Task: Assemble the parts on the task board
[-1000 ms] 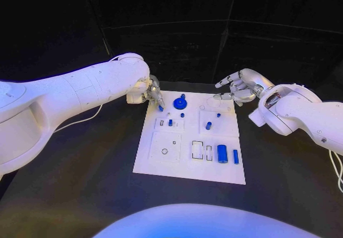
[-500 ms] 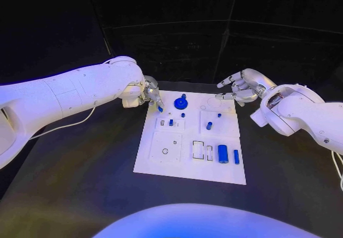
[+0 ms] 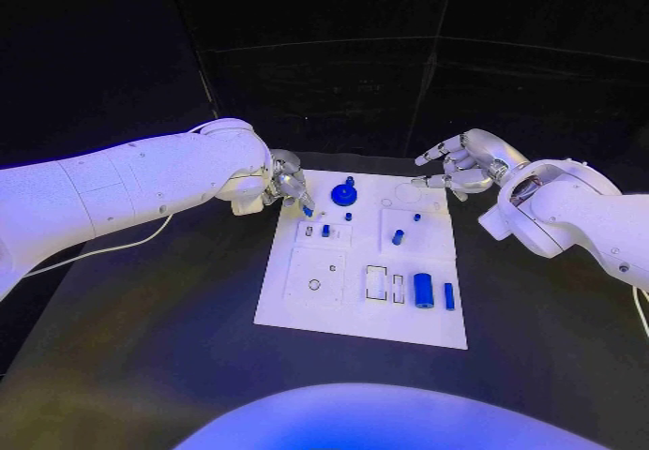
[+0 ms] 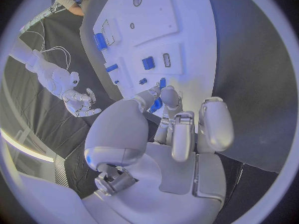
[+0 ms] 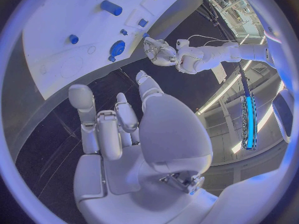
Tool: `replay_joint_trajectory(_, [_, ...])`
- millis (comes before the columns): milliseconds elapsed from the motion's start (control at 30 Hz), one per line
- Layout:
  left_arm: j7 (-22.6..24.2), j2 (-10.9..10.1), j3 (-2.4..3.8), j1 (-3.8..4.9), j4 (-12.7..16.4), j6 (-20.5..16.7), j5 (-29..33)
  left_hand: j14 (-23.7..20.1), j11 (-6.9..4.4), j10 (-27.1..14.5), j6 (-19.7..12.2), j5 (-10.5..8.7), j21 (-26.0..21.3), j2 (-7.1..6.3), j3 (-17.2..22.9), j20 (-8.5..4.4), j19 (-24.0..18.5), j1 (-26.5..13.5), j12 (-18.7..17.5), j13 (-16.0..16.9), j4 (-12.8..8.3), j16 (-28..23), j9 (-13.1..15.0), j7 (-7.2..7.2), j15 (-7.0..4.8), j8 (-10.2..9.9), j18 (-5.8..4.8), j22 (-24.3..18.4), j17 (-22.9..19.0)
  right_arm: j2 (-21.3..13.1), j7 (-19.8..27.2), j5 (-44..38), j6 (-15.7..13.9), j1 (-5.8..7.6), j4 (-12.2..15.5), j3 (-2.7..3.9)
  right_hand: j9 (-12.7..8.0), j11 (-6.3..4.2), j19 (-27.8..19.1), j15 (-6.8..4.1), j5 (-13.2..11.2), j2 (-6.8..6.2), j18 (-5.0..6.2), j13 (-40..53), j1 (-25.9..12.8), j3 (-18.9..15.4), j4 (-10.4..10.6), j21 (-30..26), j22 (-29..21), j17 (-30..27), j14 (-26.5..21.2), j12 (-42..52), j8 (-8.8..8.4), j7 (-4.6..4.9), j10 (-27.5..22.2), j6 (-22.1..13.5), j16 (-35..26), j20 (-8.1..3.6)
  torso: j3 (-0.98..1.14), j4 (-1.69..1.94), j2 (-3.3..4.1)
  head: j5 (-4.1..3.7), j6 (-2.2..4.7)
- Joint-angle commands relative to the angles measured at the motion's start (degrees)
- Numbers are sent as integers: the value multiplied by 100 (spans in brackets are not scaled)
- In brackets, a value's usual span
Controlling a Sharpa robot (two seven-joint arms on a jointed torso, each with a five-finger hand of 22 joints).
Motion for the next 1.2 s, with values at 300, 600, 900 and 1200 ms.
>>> replay_joint_trajectory(300, [177,-335,-4,-244,598,-1212,-544,616,-21,75,-35,50,65,-116,843,-12,68,15,-17,-30,-649,18,162,-38,-29,115,-9,71,1509,-17,68,26,5,8,1,4,-6,-2,-48,-14,32,43,49,0,-1,-20,23,-20,-4,444,347,9,35,-8,-5,-19,-17,-4,-3,-5,0,43,-2])
replay_joint_trajectory(600, [112,-404,-5,-291,767,-1222,-726,616,-24,91,-38,56,75,-135,882,-16,75,3,-4,-19,-643,18,174,-40,-32,134,-11,84,1509,-6,75,26,7,7,-10,4,-6,-2,-53,-15,35,50,51,-13,-4,-24,32,-27,-18,437,345,1,41,-8,-13,-20,-21,-4,-2,-19,3,43,5])
replay_joint_trajectory(900, [-78,-445,-6,-302,860,-829,-745,616,-26,104,-42,58,72,-151,919,-19,76,-10,8,-10,-633,18,186,-43,-35,152,-10,79,1509,-2,76,26,14,6,-17,4,-6,-2,-53,-15,35,50,51,-13,-4,-24,32,-27,-18,437,345,1,41,-8,-13,-20,-21,-4,-1,-10,7,49,-7])
replay_joint_trajectory(1200, [-151,-434,-6,-304,857,-476,-751,616,-27,101,-43,59,67,-156,929,-19,74,-12,2,-19,-632,18,190,-44,-36,158,-9,73,1509,8,76,27,18,6,-22,4,-6,-2,-52,-15,38,53,51,-15,-2,-25,35,-27,-16,436,345,0,44,-8,-15,-21,-22,-4,-2,-17,5,58,-27])
